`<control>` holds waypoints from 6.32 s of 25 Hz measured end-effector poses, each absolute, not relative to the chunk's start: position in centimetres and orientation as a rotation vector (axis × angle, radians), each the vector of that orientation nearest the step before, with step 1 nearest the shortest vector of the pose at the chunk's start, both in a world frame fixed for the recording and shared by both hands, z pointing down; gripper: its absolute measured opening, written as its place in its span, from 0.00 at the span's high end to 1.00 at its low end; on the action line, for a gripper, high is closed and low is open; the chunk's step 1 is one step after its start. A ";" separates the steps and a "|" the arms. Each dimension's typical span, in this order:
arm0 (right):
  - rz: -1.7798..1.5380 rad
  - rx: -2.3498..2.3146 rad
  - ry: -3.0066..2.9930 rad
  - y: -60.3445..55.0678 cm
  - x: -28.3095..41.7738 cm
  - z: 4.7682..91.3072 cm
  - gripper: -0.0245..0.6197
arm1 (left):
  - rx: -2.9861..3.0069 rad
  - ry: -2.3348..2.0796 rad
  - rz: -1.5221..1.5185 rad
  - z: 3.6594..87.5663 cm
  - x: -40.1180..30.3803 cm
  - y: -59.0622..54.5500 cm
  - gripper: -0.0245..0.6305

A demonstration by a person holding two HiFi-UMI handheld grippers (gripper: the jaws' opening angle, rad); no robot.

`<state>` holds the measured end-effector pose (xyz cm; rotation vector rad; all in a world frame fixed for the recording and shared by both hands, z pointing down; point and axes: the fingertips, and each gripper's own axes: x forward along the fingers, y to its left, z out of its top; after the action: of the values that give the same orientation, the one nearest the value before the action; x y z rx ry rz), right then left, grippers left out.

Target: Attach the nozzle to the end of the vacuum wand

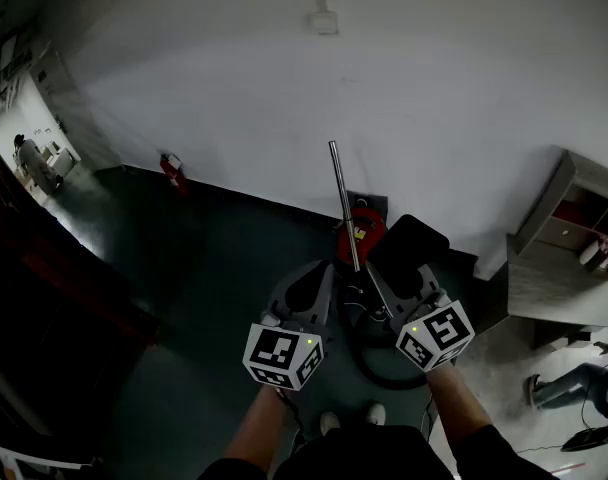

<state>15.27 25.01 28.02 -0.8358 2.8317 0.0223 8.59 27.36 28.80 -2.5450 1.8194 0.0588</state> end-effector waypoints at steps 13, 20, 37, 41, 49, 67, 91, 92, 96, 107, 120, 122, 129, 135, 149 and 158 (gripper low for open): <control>-0.035 -0.824 2.835 26.3 13.8 28.6 0.81 | -2.561 1.844 0.037 30.0 6.6 28.7 0.96; -0.064 -0.850 2.800 26.8 12.9 28.5 0.81 | -2.561 1.887 0.056 30.6 3.5 30.2 0.96; -0.076 -1.018 2.781 26.7 10.8 30.3 0.81 | -2.628 1.914 0.107 33.3 -3.1 31.2 0.96; -0.092 -1.040 2.784 25.2 10.6 31.1 0.81 | -2.658 1.894 0.099 34.1 -3.1 29.6 0.96; -0.113 -1.054 2.775 19.6 10.0 32.7 0.81 | -2.687 1.885 0.064 35.8 -3.7 23.9 0.96; -0.158 -1.011 2.790 3.7 9.9 33.3 0.81 | -2.695 1.886 -0.013 35.6 -3.1 7.2 0.96; -0.199 -1.092 2.746 -12.1 5.7 35.4 0.81 | -2.787 1.820 -0.072 39.5 -7.0 -9.9 0.96; -0.200 -1.103 2.741 -13.0 5.4 35.5 0.81 | -2.799 1.814 -0.072 39.8 -7.4 -10.9 0.96; -0.199 -1.152 2.724 -16.5 4.2 35.7 0.81 | -2.844 1.782 -0.071 40.7 -8.6 -14.8 0.96; -0.242 -1.246 2.688 -23.5 1.3 36.8 0.81 | -2.964 1.710 -0.074 43.8 -10.9 -22.1 0.96; -0.228 -1.313 2.680 -30.4 -1.1 37.7 0.81 | -3.044 1.671 -0.040 46.9 -12.5 -29.1 0.96; -0.232 -1.306 2.676 -31.2 -1.2 37.9 0.81 | -3.051 1.671 -0.043 47.5 -12.7 -29.8 0.96; -0.245 -1.314 2.668 -33.8 -1.3 38.6 0.81 | -3.140 1.649 -0.026 52.4 -12.0 -32.7 0.87; -0.253 -1.311 2.671 -36.3 -1.8 39.5 0.81 | -3.243 1.602 -0.109 58.2 -9.9 -35.8 0.64; -0.254 -1.313 2.653 -38.1 -1.3 39.0 0.81 | -3.373 1.522 -0.222 63.6 -7.0 -39.6 0.63; -0.265 -1.343 2.677 -38.1 -0.3 39.1 0.81 | -3.382 1.442 -0.270 63.5 -5.7 -38.8 0.73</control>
<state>-0.29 -38.11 39.11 -1.3431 2.6772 -0.2648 -5.66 -38.81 63.49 -3.3825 1.4418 -0.2703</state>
